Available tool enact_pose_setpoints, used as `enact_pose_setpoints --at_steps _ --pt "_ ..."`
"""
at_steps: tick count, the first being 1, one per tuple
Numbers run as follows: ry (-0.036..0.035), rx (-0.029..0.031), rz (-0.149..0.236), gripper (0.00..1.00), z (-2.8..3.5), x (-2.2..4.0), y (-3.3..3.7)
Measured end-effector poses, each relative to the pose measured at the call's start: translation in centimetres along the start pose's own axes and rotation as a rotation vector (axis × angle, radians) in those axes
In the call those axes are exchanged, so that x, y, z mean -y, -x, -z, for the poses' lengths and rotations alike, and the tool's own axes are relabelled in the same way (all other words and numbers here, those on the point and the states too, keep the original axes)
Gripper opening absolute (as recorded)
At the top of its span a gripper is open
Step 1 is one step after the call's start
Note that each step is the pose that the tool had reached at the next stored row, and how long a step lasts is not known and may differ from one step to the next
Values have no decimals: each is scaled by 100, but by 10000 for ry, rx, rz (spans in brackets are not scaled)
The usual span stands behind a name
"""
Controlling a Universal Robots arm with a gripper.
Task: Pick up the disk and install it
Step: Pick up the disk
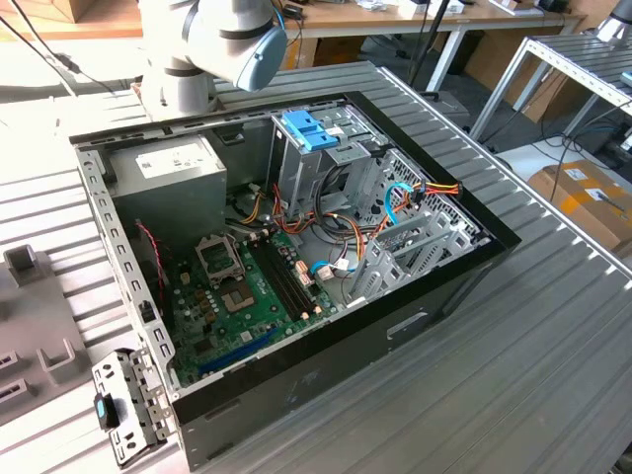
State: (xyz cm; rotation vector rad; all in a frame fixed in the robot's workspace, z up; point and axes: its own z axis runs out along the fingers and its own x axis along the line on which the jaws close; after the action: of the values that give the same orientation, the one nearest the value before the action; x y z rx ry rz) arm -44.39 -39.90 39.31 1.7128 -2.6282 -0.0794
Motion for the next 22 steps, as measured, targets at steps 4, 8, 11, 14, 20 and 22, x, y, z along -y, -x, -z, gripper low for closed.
enact_pose_setpoints --at_steps 4,8,11,14,20,22 --pt "5 -8 185 11 0 0 0" --pt "13 -22 493 11 0 -1 1" --pt "17 -29 657 11 0 0 0" --pt "20 -36 801 11 0 0 0" --pt "27 -47 1080 11 0 0 0" --pt "29 -52 1180 11 0 0 0"
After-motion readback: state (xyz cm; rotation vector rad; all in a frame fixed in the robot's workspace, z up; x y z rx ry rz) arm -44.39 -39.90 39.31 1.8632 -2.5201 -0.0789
